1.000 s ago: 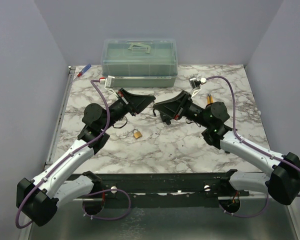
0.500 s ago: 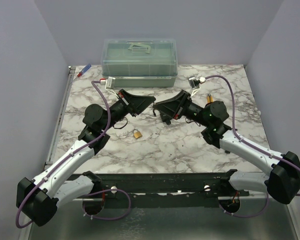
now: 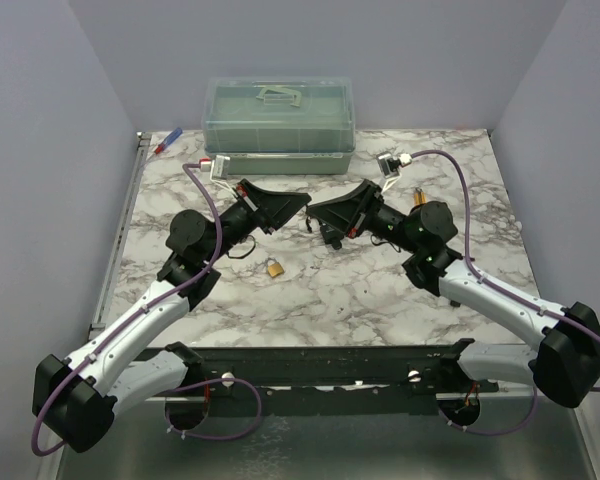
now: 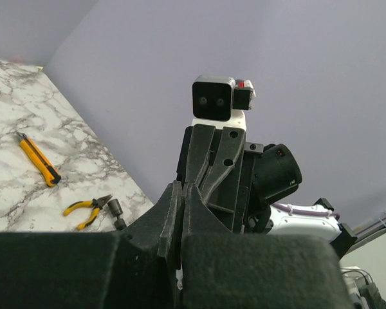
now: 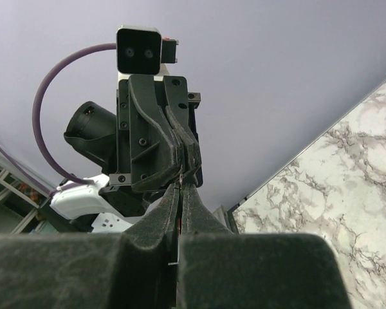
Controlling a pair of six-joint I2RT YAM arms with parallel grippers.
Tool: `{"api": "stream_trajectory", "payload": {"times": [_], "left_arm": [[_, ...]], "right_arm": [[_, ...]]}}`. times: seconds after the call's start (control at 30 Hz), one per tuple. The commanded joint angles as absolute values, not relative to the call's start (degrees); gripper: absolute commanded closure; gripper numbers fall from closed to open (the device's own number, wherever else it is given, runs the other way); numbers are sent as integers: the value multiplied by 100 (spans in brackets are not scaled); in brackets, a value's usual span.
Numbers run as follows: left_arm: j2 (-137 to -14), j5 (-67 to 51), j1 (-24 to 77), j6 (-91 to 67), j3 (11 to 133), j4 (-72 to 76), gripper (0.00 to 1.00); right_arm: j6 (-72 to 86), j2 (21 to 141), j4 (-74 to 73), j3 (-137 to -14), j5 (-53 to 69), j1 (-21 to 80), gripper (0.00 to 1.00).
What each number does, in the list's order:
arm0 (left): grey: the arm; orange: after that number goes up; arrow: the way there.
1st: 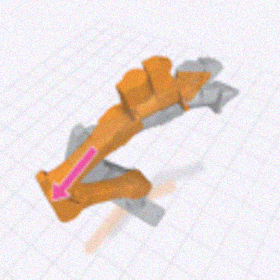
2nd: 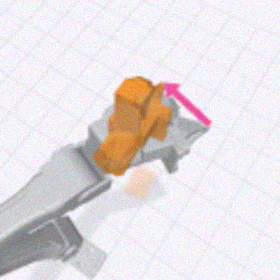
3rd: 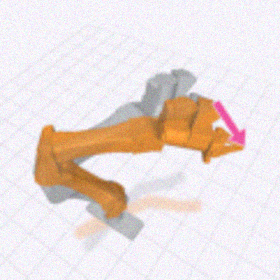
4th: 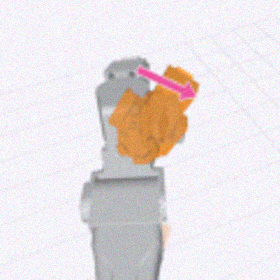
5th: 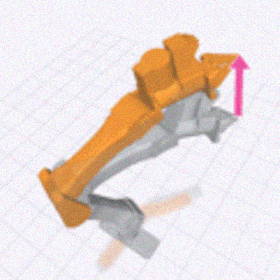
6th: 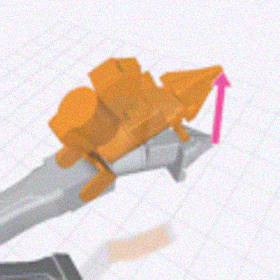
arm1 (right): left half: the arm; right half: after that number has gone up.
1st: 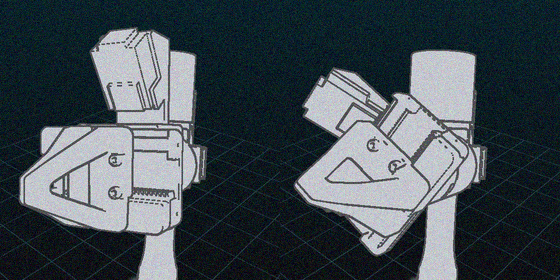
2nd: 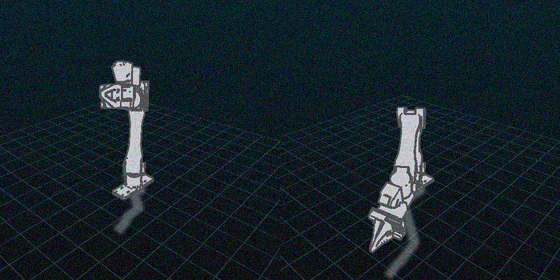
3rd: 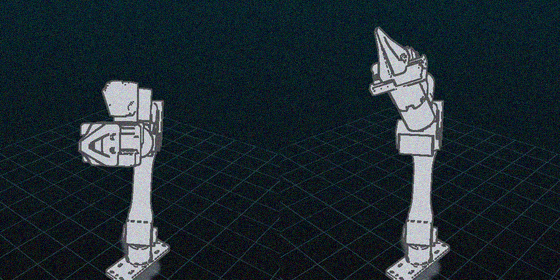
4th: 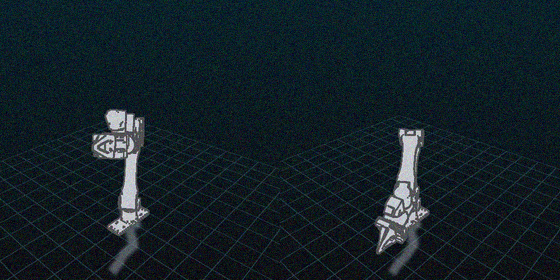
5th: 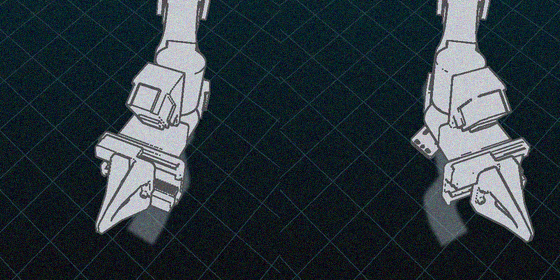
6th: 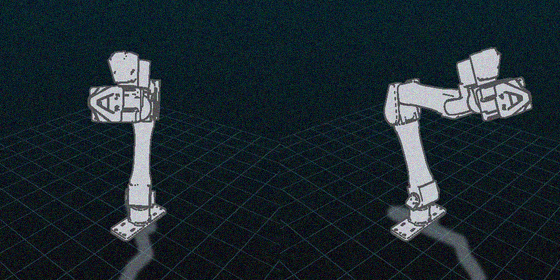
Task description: Unlock with the key
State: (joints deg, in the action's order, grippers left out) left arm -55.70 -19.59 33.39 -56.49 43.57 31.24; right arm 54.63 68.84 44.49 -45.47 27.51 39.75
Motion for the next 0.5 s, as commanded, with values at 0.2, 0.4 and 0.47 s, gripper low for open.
{"api": "stream_trajectory", "payload": {"times": [0.2, 0.4, 0.47], "left_arm": [[-5449, -1663, 3321, -5520, 4141, 3262, 100], [-5288, -1772, 3327, -5404, 4059, 3162, 62], [-5247, -1845, 3321, -5322, 4089, 2978, 55]], "right_arm": [[5462, 6884, 4694, -4548, 2847, 3981, 100], [5256, 6806, 4274, -4544, 2802, 3981, 100], [5183, 6760, 4117, -4559, 2829, 3981, 100]]}}
